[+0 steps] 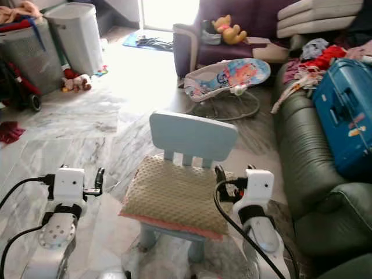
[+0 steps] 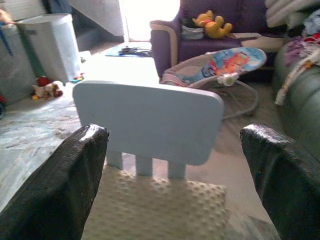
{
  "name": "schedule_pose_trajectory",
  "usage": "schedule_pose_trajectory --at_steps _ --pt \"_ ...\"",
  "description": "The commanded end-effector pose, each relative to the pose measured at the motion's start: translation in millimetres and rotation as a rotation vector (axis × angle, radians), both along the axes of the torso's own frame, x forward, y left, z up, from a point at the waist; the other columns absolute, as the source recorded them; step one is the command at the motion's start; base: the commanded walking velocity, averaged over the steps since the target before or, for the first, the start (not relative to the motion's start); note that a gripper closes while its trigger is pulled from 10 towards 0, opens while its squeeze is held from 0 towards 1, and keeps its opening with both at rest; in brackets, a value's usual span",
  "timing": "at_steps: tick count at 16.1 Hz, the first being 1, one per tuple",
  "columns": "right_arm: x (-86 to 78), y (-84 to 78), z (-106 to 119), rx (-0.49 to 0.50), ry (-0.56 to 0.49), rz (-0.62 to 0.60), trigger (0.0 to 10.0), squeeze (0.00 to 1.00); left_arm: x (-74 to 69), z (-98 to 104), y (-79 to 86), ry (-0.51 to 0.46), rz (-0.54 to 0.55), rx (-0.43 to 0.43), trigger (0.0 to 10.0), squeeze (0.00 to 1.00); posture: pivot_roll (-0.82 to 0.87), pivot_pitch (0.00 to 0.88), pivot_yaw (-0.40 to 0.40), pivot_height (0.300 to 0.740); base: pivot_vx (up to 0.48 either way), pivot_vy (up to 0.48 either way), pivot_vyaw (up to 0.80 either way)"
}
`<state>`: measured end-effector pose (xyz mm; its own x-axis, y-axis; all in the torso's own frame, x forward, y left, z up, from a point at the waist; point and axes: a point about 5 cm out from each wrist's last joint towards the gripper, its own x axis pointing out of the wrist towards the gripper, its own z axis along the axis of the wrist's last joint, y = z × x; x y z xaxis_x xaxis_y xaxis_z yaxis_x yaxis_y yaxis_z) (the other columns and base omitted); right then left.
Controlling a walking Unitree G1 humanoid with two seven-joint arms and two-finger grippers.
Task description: Move the pillow to the sofa
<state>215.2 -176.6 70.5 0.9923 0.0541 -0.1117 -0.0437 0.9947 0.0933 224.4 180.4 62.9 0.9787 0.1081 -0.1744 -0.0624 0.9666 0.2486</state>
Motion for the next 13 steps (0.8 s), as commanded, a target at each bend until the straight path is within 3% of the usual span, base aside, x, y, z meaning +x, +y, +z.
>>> schedule_pose_trajectory --at_steps 1,3,5,13 --pt "-1.4 -3.7 3 0.004 -0.005 -0.018 10.0 0.0 2.9 -3 1.5 0.023 0.007 -0.013 10.0 0.0 0.0 0.0 -0.03 0.74 0.0 0.0 0.0" --pt "-2.3 -5.7 3 0.002 -0.005 -0.034 10.0 0.0 7.2 -1 3.3 0.023 0.04 -0.058 10.0 0.0 -0.01 0.0 -0.024 0.74 0.0 0.0 0.0" --pt "0.1 -7.3 2 -0.008 -0.004 -0.037 10.0 0.0 8.0 -3 -5.8 0.029 0.04 -0.097 10.0 0.0 -0.02 0.0 -0.033 0.74 0.0 0.0 0.0" --pt "-1.8 -8.2 5 -0.029 -0.015 -0.055 10.0 0.0 8.6 0 -6.3 0.03 -0.008 -0.124 10.0 0.0 -0.05 0.0 0.01 0.74 0.0 0.0 0.0"
